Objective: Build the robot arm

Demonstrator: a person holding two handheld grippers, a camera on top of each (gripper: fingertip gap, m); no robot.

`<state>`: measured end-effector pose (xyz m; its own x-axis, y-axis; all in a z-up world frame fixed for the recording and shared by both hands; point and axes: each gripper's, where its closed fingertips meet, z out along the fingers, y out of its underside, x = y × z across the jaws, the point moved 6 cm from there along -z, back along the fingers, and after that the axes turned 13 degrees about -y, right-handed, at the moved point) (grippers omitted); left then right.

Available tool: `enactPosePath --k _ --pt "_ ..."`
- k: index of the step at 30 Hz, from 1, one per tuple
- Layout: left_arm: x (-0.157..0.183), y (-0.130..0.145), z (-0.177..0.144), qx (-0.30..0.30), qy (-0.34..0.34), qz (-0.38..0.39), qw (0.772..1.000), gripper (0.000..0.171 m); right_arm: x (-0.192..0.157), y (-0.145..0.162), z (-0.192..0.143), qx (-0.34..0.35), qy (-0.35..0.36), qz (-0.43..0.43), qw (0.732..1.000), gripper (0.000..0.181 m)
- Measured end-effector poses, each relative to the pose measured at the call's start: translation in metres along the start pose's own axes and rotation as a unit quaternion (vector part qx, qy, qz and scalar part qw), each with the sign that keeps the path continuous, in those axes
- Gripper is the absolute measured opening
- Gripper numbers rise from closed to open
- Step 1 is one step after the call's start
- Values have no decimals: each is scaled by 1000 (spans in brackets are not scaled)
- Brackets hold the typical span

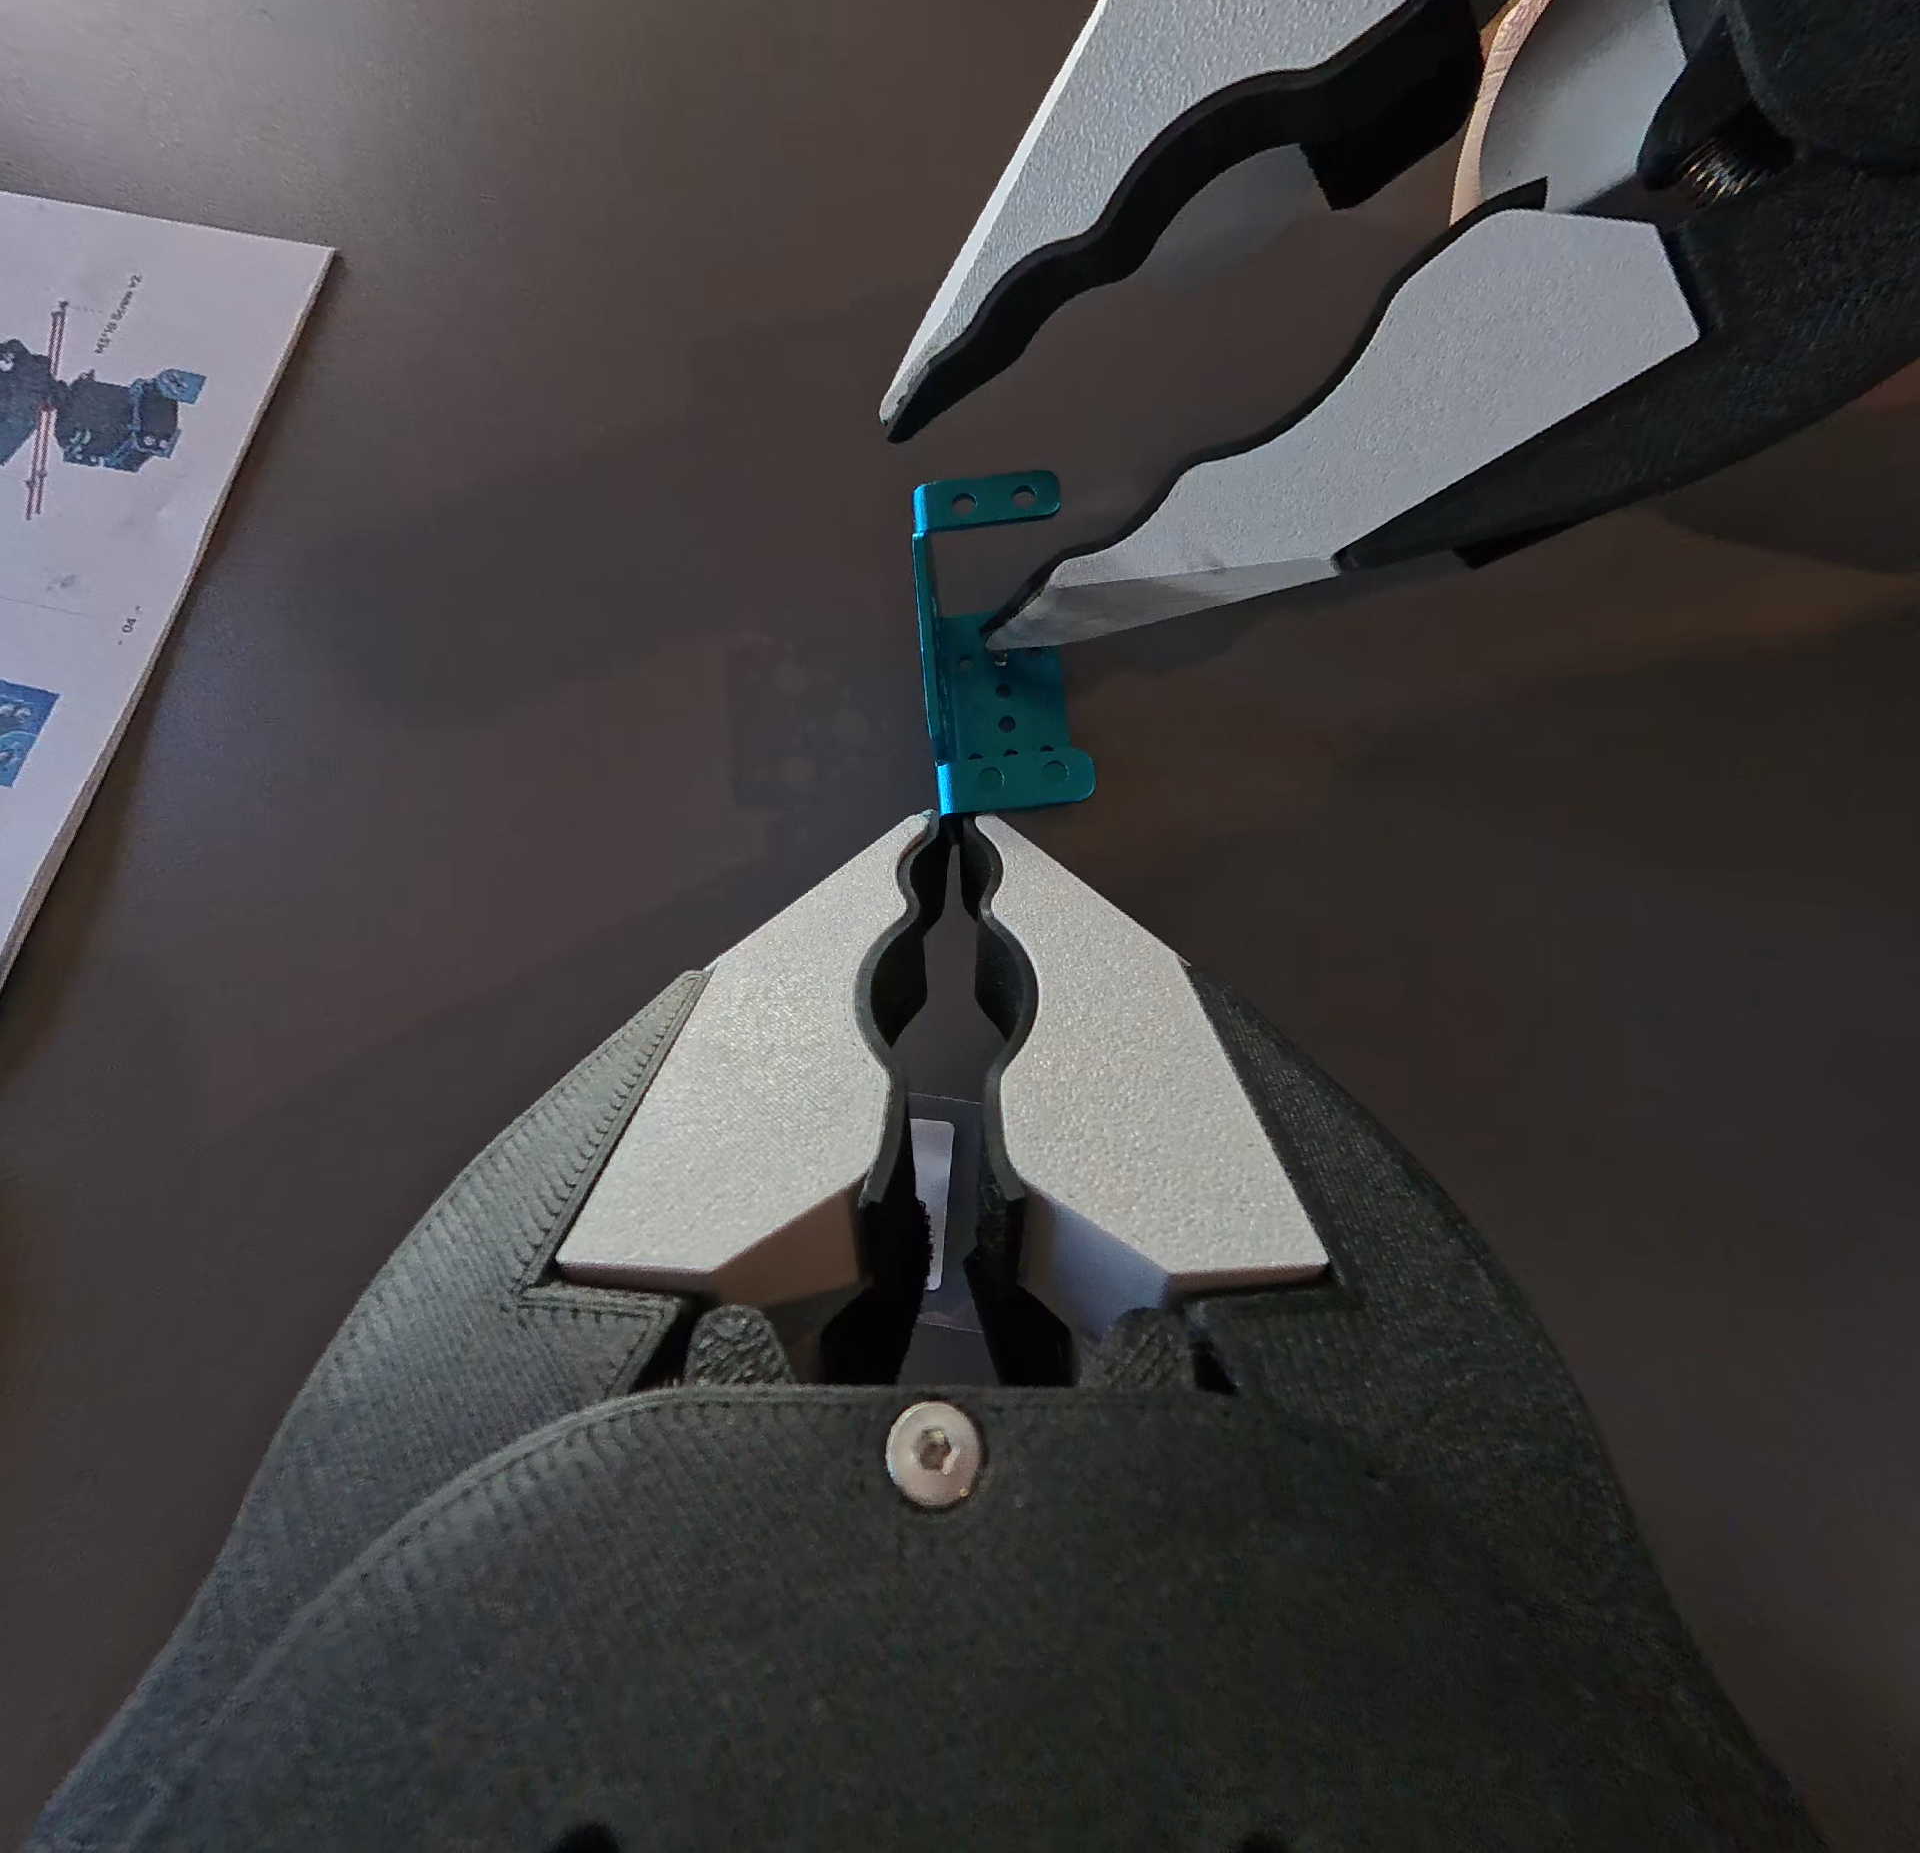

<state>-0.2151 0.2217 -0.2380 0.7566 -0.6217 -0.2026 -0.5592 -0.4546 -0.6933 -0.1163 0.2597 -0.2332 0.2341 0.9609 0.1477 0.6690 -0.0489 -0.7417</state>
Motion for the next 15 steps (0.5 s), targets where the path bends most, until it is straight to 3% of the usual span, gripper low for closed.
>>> enactPosePath --k 15 --pt "0 0 0 0 0 -1 1000 1 -2 -2 0 0 1 -7 1000 40"
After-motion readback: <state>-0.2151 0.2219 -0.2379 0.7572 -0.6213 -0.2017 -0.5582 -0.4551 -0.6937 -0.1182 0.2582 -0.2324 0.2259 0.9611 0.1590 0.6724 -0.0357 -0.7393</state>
